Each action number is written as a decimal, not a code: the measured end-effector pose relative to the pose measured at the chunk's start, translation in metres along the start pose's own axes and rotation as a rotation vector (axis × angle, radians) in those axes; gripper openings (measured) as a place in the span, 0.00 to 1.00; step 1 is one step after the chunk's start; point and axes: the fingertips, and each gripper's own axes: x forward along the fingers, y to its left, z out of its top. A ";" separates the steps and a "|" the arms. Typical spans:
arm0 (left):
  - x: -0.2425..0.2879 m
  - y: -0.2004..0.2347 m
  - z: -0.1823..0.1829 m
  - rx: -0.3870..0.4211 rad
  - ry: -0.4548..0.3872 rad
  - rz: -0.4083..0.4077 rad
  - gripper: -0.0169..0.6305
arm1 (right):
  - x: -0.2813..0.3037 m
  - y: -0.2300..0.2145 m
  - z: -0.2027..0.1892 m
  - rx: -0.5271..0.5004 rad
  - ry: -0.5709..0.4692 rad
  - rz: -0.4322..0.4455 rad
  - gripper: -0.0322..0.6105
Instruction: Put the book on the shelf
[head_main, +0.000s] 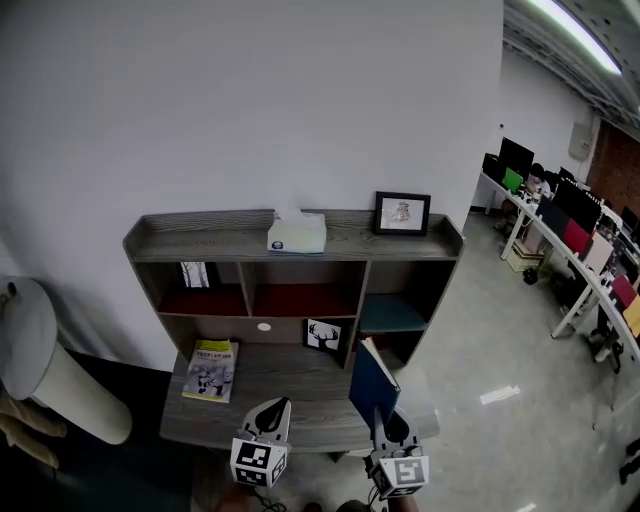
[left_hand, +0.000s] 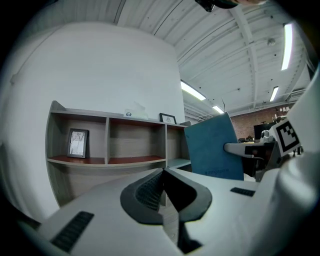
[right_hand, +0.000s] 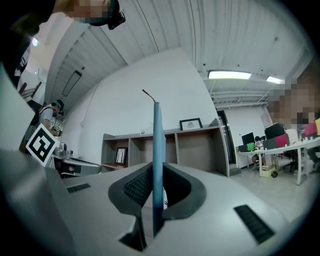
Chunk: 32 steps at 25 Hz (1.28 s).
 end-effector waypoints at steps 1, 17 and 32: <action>-0.002 0.006 0.000 -0.002 0.000 0.010 0.04 | 0.005 0.003 0.000 -0.018 -0.004 0.012 0.15; 0.004 0.098 -0.005 -0.045 -0.003 0.217 0.04 | 0.129 0.055 0.034 -0.391 -0.117 0.184 0.15; 0.052 0.151 -0.005 -0.084 0.014 0.339 0.04 | 0.230 0.073 0.012 -1.037 -0.126 0.205 0.15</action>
